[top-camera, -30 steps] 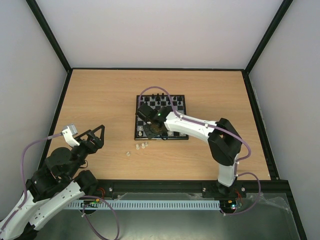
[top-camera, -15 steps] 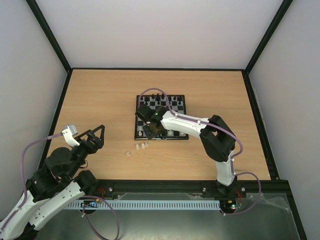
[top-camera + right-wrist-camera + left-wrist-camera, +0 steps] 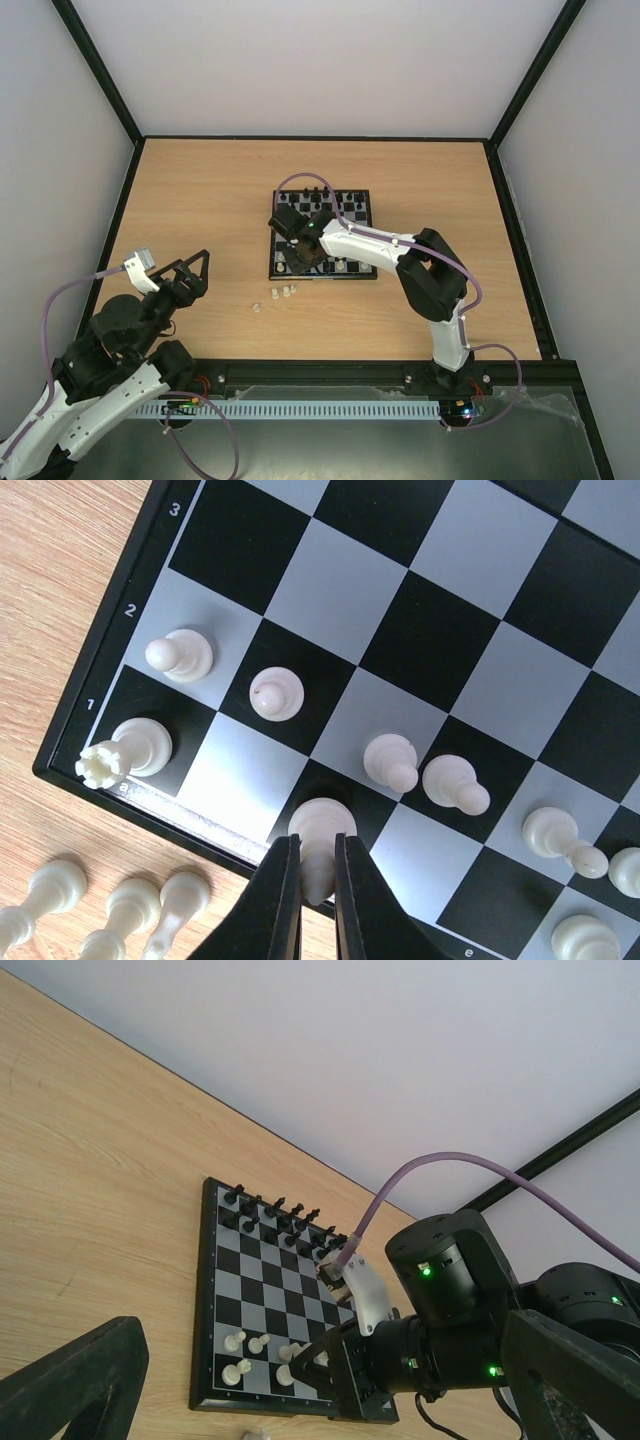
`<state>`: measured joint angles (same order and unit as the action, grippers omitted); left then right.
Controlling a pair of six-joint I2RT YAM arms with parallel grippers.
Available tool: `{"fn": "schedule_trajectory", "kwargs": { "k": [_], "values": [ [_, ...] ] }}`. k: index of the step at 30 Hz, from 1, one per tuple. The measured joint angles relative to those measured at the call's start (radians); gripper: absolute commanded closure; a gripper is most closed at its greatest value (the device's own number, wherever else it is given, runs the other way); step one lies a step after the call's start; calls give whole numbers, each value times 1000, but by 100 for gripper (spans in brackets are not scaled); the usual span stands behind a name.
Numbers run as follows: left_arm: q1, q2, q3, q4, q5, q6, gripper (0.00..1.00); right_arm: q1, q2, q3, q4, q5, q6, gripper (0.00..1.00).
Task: Set up the chess pieces on the board
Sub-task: Place the chess piece on the chessboard.
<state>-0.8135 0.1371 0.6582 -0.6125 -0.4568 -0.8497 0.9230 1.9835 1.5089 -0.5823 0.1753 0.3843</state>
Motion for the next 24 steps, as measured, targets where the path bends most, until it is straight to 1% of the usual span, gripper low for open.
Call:
{"fn": "schedule_trajectory", "kwargs": {
  "k": [17,20,22,24],
  "values": [
    [0,0,0,0,0,1,1,-7,16,2,2,-4,-1,91],
    [0,0,0,0,0,2,1,-11,16,2,2,-4,-1,86],
    [0,0,0,0,0,5,0,-13,16,2,3,-4,-2,85],
    [0,1,0,0,0,5,1,-13,16,2,2,-5,-3,81]
  ]
}}
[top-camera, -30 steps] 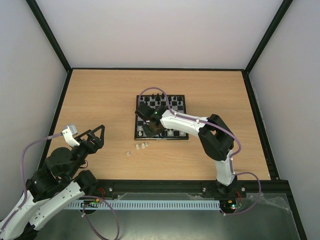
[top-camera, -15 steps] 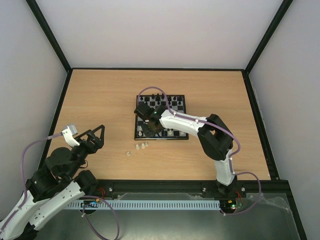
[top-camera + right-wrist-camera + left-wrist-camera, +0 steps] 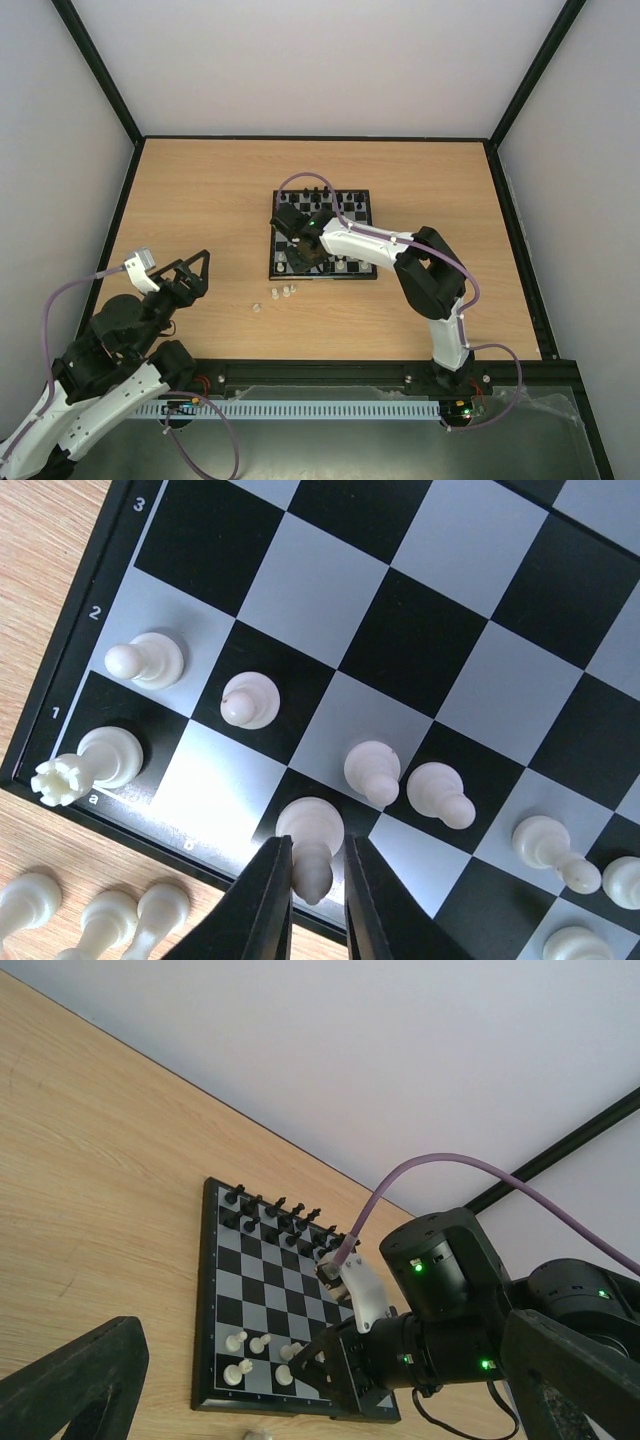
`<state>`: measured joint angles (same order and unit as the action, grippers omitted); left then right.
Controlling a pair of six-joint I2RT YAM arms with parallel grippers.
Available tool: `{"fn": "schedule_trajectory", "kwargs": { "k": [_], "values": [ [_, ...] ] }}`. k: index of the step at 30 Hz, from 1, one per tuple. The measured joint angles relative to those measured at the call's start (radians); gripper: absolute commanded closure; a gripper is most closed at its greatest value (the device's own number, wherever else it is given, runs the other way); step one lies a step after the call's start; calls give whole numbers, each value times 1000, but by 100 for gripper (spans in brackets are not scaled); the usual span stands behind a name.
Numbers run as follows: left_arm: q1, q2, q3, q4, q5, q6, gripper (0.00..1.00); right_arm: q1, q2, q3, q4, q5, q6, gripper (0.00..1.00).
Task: Set up the chess pieces on the board
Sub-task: Place the chess piece on the chessboard.
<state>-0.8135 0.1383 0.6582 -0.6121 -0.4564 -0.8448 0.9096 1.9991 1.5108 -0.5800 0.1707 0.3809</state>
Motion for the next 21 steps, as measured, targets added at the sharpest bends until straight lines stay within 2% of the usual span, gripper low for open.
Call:
{"fn": "schedule_trajectory", "kwargs": {
  "k": [4,11,17,21],
  "values": [
    [0,0,0,0,0,1,1,0,0,0,0,-2,0,71],
    [0,0,0,0,1,3,0,0,-13,-3,-1,-10,2,67],
    [0,0,0,0,1,4,1,16,-123,-29,-8,-12,12,65],
    [0,1,0,0,1,4,1,73,-196,-29,-16,-10,24,65]
  ]
}}
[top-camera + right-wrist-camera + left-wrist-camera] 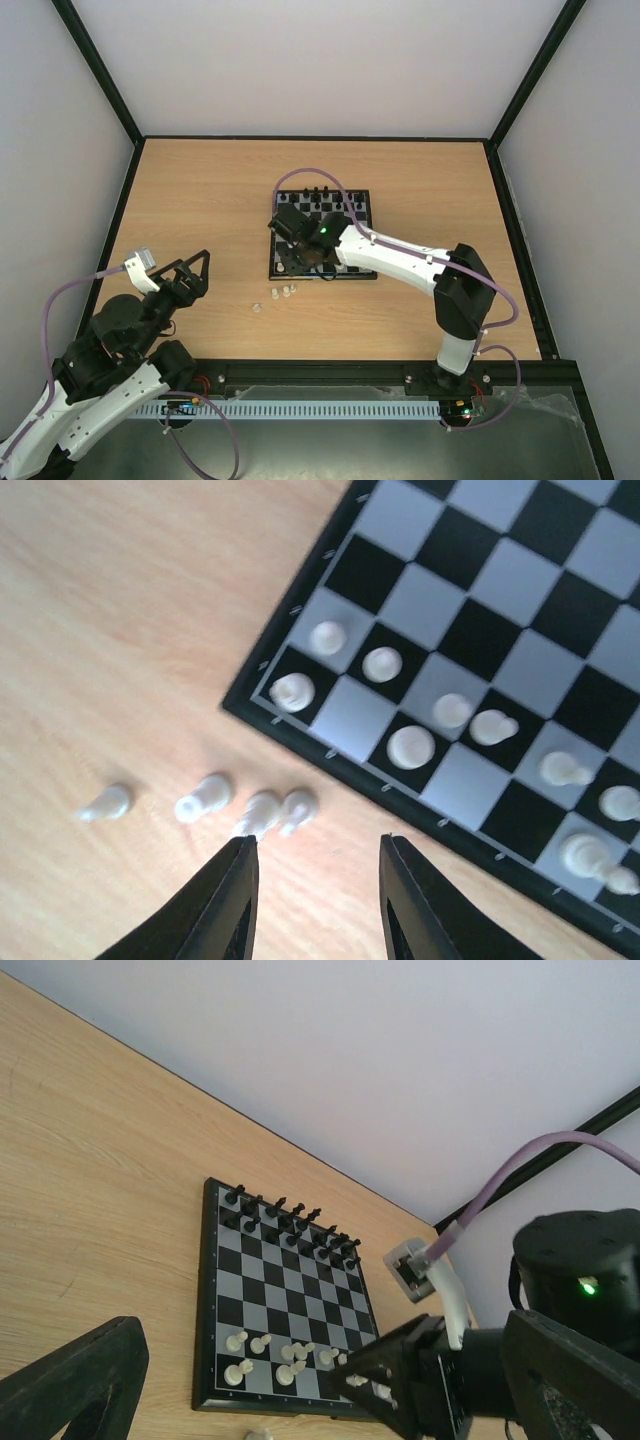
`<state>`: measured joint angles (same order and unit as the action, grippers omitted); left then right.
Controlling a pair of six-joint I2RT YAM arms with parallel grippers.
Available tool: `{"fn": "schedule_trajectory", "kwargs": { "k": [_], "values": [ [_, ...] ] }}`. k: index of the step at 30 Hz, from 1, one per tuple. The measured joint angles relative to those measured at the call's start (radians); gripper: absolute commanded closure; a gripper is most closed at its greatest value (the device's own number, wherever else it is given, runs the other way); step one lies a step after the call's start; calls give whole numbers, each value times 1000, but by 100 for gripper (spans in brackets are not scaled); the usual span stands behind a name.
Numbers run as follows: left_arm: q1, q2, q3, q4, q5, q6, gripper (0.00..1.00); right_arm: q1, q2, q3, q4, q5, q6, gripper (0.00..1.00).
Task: Set up the chess pieces on the board
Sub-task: Place the chess piece on the chessboard, then pick up the chess piece at the center of the board.
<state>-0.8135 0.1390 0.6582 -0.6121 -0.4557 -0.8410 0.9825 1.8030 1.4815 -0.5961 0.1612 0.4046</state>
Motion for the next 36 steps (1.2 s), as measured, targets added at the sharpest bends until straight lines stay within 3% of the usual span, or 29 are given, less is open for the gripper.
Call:
{"fn": "schedule_trajectory", "kwargs": {
  "k": [13,36],
  "values": [
    [0,0,0,0,10,0,1,137,56,0,-9,-15,33,66],
    [0,-8,0,0,10,0,1,150,185,64,-35,55,52,71]
  ]
}}
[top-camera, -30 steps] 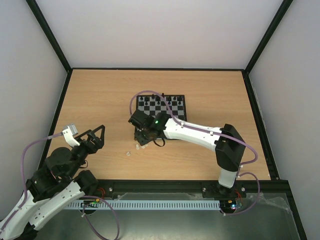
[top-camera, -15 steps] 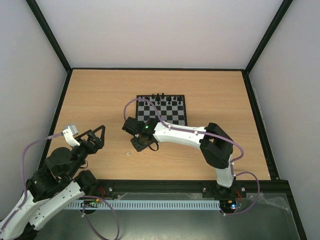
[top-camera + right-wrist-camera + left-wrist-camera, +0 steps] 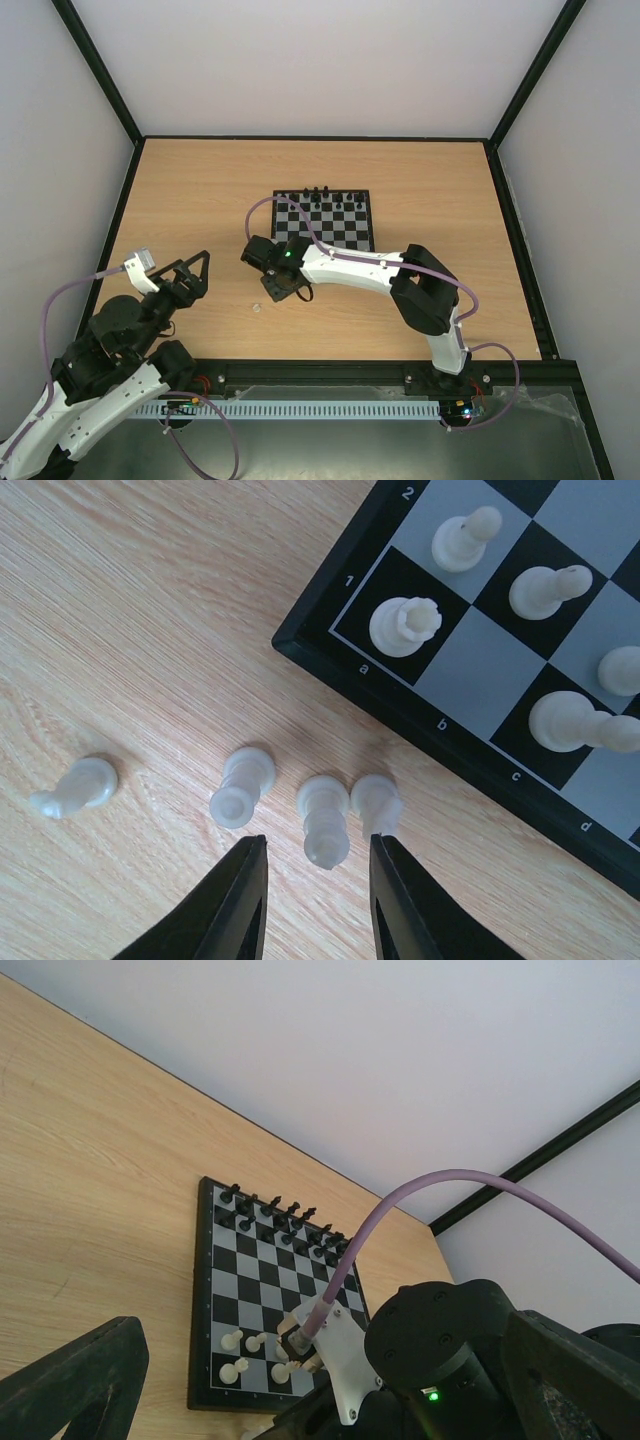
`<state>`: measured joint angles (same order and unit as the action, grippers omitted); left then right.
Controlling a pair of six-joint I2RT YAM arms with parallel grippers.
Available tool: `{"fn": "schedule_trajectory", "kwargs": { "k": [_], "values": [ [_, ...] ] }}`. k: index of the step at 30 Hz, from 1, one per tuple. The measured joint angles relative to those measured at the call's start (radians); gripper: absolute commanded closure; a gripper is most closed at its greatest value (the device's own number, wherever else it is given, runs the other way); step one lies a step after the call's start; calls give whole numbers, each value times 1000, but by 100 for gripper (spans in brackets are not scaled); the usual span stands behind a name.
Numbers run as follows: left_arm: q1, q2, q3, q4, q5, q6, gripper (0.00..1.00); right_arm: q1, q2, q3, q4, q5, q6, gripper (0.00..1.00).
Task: Set up the chess pieces on the board
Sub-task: Pick up the chess piece at the center of the board.
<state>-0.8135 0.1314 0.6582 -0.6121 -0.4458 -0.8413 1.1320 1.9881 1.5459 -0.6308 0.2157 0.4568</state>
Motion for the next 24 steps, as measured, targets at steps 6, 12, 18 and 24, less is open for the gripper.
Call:
{"fn": "schedule_trajectory", "kwargs": {
  "k": [6,12,18,24],
  "values": [
    [0,-2,0,0,0,0,1,0,0,0,-1,18,0,71],
    [0,-8,0,0,0,0,1,0,7,0,-1,19,0,74],
    [0,-9,0,0,0,0,0,-2,21,0,0,18,0,75],
    [0,-9,0,0,0,0,1,-7,24,0,0,18,0,81]
  ]
}}
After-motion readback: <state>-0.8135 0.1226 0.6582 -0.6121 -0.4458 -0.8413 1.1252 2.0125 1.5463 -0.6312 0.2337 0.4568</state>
